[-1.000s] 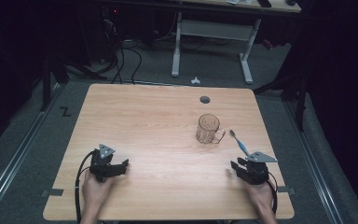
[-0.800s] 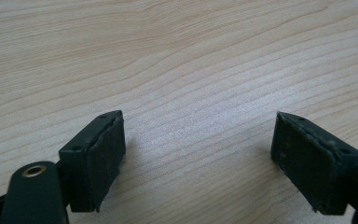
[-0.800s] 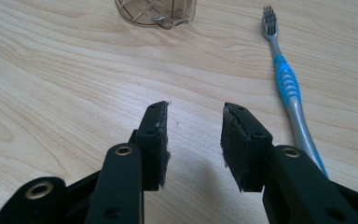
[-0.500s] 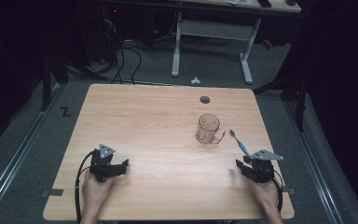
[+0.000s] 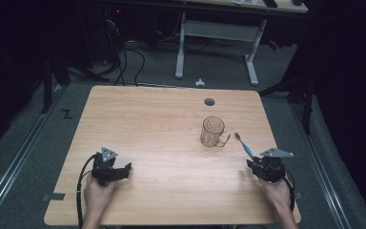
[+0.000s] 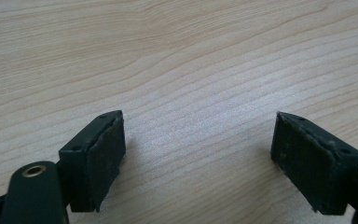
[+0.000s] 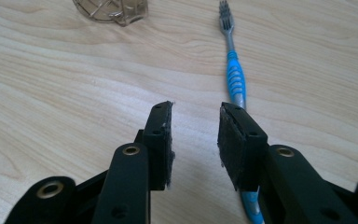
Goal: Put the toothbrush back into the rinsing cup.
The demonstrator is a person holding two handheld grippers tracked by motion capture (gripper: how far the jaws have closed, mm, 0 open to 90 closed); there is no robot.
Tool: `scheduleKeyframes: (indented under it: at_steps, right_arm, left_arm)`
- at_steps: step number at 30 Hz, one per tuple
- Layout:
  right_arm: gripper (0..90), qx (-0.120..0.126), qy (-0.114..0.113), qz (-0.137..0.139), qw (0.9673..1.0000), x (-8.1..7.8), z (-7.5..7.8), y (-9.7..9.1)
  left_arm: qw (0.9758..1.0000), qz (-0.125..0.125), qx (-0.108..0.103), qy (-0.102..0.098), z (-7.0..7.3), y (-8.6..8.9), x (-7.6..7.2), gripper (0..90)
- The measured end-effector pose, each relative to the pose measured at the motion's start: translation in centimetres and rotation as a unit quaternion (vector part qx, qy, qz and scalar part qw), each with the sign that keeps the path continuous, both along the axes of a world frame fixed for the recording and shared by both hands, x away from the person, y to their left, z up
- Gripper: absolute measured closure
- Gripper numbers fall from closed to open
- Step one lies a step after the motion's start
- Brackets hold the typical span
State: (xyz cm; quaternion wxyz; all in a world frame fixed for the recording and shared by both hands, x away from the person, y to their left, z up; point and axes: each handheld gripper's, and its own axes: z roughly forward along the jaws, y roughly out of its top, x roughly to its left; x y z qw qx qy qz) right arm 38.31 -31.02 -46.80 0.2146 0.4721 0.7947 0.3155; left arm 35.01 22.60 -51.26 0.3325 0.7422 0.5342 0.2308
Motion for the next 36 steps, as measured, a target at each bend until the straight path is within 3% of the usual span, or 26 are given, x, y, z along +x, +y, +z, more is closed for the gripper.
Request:
scheduleKeyframes:
  at_steps: [11,21,36]
  right_arm:
    - [65.3,-0.01,0.026,-0.004,0.9996,1.6,0.8,-0.7]
    - [67.3,-0.017,0.036,0.001,0.9992,2.8,1.7,-0.9]
    - [68.2,-0.049,0.065,0.01,0.9966,4.9,2.8,-0.5]
  left_arm:
    - [1.0,0.0,0.0,0.0,0.0,0.0,0.0,18.2]
    - [1.0,0.0,0.0,0.0,0.0,0.0,0.0,18.2]
    - [1.0,0.0,0.0,0.0,0.0,0.0,0.0,18.2]
